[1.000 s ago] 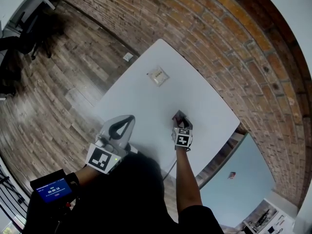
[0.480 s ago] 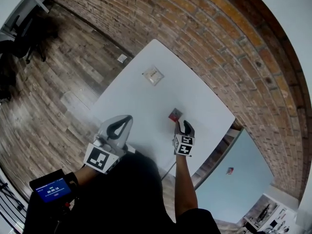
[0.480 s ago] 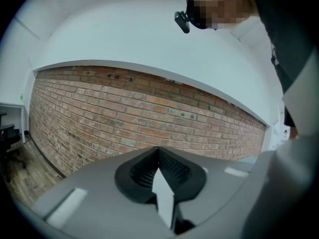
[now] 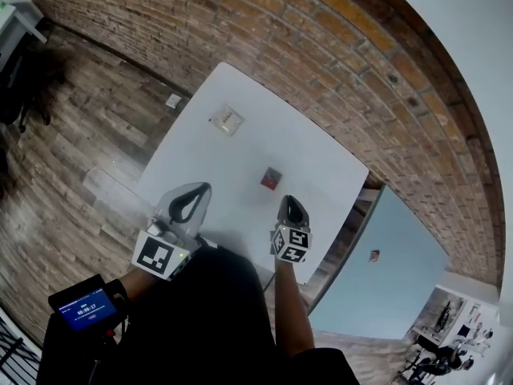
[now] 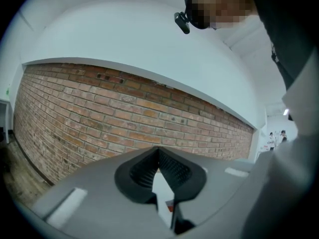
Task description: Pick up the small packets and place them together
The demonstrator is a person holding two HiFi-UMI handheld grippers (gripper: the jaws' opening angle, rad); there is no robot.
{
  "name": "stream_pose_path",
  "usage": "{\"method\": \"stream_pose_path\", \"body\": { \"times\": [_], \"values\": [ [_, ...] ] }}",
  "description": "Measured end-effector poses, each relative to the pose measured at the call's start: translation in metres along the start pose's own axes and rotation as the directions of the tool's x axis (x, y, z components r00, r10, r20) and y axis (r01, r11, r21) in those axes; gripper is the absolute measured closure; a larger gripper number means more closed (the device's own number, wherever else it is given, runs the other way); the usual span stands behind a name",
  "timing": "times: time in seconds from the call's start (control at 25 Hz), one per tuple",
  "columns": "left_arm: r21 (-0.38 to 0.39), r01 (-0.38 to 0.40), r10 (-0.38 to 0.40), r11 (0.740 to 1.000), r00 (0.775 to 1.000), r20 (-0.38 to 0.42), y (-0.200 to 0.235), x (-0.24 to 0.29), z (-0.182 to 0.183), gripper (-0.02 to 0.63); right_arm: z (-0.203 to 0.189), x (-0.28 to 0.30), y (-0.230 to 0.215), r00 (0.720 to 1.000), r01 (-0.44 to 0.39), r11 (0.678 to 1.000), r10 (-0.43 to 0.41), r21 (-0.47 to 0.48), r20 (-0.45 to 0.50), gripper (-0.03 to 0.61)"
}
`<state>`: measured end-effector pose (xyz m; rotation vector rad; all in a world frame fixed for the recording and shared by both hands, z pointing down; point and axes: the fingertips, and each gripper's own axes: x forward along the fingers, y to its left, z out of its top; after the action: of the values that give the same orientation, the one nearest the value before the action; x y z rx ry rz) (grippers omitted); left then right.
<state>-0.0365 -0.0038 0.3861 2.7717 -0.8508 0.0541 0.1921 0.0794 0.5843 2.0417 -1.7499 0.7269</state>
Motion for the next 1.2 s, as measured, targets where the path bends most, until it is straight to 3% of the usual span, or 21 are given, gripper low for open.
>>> {"method": "stream_pose_path", "body": {
  "times": [0.04, 0.52, 0.64, 0.84, 1.2],
  "values": [
    [-0.004, 0.013, -0.013, 1.0, 1.0, 0.001, -0.001, 0.001, 0.0, 0.614, 0.006, -0.007, 0.001, 0.999, 0.011, 1.0, -0.011, 0.006, 0.03, 0.575],
    [0.018, 0.067, -0.068, 0.998, 0.998, 0.013, 0.019, -0.005, 0.004, 0.614, 0.037, -0.045, 0.069, 0.982, -0.028, 1.0, 0.027, -0.001, 0.188, 0.575],
    [0.021, 0.082, -0.082, 0.996, 0.997, 0.008, 0.029, -0.006, 0.003, 0.614, 0.045, -0.046, 0.094, 0.977, -0.078, 0.997, 0.074, 0.012, 0.198, 0.575],
    [-0.029, 0.098, -0.098, 0.995, 0.995, -0.002, 0.035, -0.01, -0.003, 0.614, 0.048, -0.058, 0.117, 0.976, -0.084, 0.996, 0.081, 0.007, 0.2, 0.575],
    [-0.084, 0.032, -0.027, 0.996, 0.998, 0.053, 0.054, -0.015, 0.002, 0.614, 0.049, -0.064, 0.126, 0.976, -0.135, 0.99, 0.141, -0.046, 0.163, 0.575]
  ]
}}
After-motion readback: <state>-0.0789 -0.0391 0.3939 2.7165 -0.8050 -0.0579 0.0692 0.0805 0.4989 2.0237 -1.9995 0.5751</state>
